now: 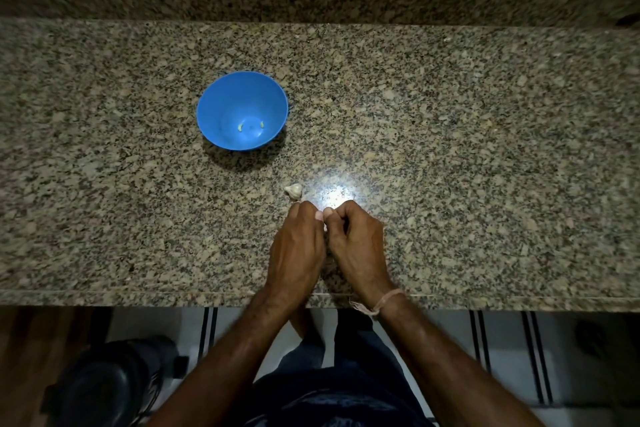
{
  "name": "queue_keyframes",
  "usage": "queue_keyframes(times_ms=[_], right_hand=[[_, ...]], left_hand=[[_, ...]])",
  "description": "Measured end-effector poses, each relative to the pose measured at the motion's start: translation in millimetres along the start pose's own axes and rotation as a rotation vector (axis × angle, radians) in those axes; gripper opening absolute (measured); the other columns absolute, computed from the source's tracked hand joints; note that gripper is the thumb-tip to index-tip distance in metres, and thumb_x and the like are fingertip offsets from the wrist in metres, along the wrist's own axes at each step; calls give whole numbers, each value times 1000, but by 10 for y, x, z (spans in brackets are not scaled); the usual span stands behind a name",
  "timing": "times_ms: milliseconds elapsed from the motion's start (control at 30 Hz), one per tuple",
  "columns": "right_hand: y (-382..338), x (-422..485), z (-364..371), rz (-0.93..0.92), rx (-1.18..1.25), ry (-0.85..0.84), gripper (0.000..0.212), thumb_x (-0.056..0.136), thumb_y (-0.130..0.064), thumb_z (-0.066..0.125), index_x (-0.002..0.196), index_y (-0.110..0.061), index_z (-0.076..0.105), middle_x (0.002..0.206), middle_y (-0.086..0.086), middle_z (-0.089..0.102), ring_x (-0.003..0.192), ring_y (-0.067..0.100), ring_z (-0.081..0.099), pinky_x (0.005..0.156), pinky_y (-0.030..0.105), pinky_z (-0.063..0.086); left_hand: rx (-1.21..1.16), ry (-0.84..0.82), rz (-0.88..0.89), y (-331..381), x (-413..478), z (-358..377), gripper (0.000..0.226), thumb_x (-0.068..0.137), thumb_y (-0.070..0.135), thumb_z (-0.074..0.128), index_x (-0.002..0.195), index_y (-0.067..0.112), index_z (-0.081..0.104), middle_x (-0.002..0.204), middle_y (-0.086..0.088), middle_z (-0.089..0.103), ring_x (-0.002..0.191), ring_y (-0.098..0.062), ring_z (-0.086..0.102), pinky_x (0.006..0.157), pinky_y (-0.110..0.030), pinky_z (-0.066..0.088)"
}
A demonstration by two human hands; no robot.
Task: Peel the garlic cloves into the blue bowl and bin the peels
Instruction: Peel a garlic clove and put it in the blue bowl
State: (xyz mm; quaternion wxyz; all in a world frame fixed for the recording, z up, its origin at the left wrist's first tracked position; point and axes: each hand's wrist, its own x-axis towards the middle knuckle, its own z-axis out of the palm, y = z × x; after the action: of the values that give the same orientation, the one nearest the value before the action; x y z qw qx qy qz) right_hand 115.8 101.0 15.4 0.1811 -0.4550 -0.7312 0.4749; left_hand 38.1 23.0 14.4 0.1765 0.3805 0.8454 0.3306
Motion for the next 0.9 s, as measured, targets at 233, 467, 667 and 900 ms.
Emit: queue_keyframes(times_ms=[233, 467, 667, 900], right_hand=[[18, -16, -61, -19, 45, 7, 30, 102, -23, 66, 75, -19, 55, 60, -12, 52, 56, 1, 49, 52, 14, 35], [121, -23, -109, -14, 189, -107, 11, 99, -19, 72, 92, -10, 71, 80, -4, 72, 72, 7, 67, 64, 15, 52], [158, 58, -178, 388, 639, -273, 17, 95, -8, 74, 103, 7, 72, 86, 20, 75, 74, 29, 68, 71, 36, 62], [244, 151, -148, 491, 570, -328, 17, 90, -2, 77, 101, 11, 72, 91, 29, 74, 67, 20, 68, 65, 32, 61]], left_hand=[[-128, -79, -5, -78, 4, -22, 24, 109, 30, 33, 91, 17, 42, 87, 3, 46, 76, -12, 46, 64, -34, 37], [-355, -246, -270, -54, 75, -46, 26, 112, 26, 34, 90, 16, 46, 82, 0, 48, 73, -14, 43, 63, -32, 35], [-142, -183, 14, -220, 80, -39, 18, 111, 28, 33, 96, 22, 41, 94, 1, 44, 78, -14, 47, 65, -39, 41], [-120, -162, -10, -334, 46, 58, 16, 108, 17, 44, 94, 24, 44, 92, 3, 47, 76, -7, 46, 59, -23, 32]])
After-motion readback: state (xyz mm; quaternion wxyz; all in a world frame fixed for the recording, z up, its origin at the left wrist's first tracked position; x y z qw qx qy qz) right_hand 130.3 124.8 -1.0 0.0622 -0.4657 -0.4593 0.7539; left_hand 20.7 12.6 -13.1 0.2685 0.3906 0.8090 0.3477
